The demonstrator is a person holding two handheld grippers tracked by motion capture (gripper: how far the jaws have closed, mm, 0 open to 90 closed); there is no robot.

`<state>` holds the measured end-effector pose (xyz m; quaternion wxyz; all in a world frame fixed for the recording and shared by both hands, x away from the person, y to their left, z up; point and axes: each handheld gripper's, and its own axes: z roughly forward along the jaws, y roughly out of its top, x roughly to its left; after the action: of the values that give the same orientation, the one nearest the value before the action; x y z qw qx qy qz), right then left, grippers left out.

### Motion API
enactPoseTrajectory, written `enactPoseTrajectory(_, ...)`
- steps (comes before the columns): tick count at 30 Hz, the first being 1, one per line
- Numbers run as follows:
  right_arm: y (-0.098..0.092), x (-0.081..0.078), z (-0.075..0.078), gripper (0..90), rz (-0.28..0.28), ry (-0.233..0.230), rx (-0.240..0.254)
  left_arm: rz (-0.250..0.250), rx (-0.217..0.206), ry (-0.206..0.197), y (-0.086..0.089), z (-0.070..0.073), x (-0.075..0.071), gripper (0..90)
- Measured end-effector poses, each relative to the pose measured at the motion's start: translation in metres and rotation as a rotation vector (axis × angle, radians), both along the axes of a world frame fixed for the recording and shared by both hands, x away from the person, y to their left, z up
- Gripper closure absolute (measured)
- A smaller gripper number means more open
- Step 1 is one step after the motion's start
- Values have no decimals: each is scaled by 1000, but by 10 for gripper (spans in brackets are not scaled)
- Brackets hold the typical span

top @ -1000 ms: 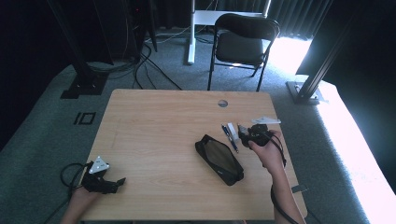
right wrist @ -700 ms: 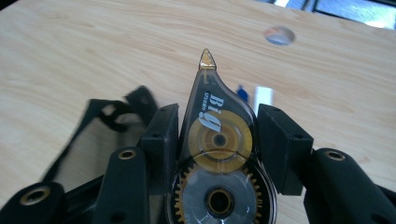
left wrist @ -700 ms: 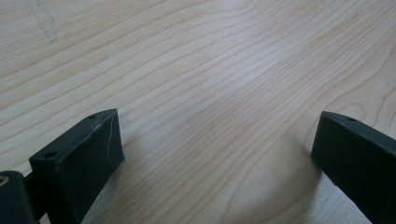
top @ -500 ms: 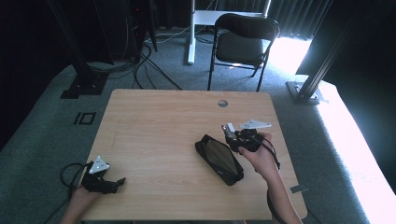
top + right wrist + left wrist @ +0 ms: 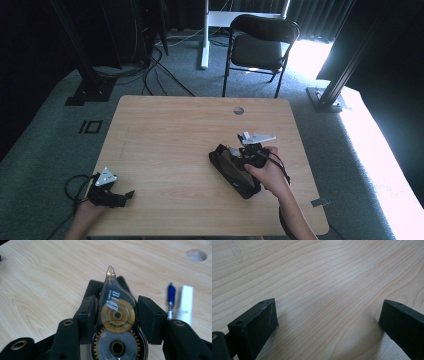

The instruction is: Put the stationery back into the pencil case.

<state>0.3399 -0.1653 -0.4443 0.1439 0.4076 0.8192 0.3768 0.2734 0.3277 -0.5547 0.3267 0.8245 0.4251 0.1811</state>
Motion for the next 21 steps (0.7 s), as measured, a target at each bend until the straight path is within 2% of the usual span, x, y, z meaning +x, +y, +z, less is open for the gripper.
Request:
enactPoseTrajectory(5, 8, 2, -12, 501, 20, 43, -46, 1, -1, 1, 0, 0, 0, 22)
enactPoseTrajectory(21, 24, 12, -33, 501, 38, 113, -133, 1, -1, 1, 0, 0, 0, 22)
